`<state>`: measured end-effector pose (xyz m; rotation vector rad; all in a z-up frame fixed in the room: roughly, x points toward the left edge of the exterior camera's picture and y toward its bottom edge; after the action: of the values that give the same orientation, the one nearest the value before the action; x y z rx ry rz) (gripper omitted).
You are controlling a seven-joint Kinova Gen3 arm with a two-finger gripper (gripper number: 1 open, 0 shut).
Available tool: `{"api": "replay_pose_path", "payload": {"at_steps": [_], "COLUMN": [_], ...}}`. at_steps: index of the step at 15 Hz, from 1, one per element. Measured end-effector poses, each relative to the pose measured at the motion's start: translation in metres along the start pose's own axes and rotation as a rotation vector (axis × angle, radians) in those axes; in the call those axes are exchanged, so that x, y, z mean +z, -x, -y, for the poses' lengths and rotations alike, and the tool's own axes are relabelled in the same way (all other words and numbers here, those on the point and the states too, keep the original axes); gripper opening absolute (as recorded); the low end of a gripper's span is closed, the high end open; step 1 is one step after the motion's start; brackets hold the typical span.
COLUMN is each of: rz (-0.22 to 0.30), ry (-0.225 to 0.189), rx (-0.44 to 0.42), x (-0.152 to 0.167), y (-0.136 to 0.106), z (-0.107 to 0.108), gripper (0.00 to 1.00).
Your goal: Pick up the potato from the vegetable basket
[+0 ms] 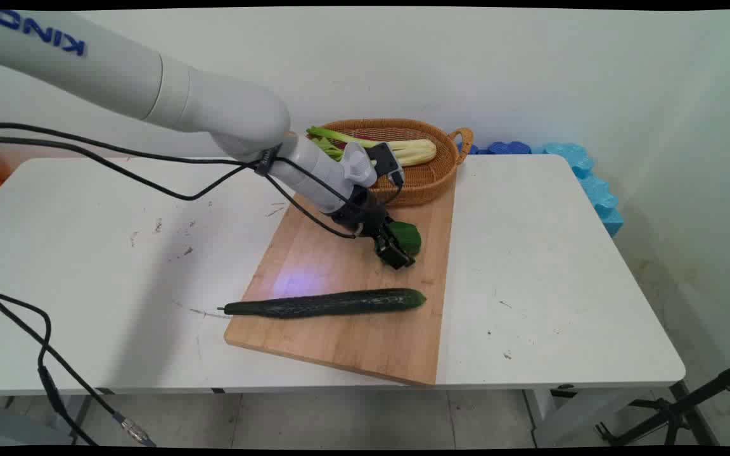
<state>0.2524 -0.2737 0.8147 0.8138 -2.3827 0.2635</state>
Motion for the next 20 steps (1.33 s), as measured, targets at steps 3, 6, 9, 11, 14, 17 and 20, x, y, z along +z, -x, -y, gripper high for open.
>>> {"api": "replay_pose_path", "payload": {"at_steps": [3, 6, 9, 11, 14, 17, 20], "rz": [-0.003, -0.015, -0.029, -0.04, -0.054, -0.067, -0.071], "ry": [0.004, 0.003, -0.003, -0.01, -0.021, -0.041, -0.065], "rx": [0.015, 0.032, 0.049, 0.061, 0.075, 0.087, 0.092], "x": [-0.004, -0.013, -0.029, -0.041, -0.057, -0.075, -0.087], "y": [0.003, 0.001, -0.006, -0.012, -0.019, -0.028, -0.032], "z": [-0.003, -0.005, -0.003, -0.001, 0.005, 0.016, 0.028], "gripper": [1.0, 1.0, 1.0, 1.0, 1.0, 1.0, 1.0]}}
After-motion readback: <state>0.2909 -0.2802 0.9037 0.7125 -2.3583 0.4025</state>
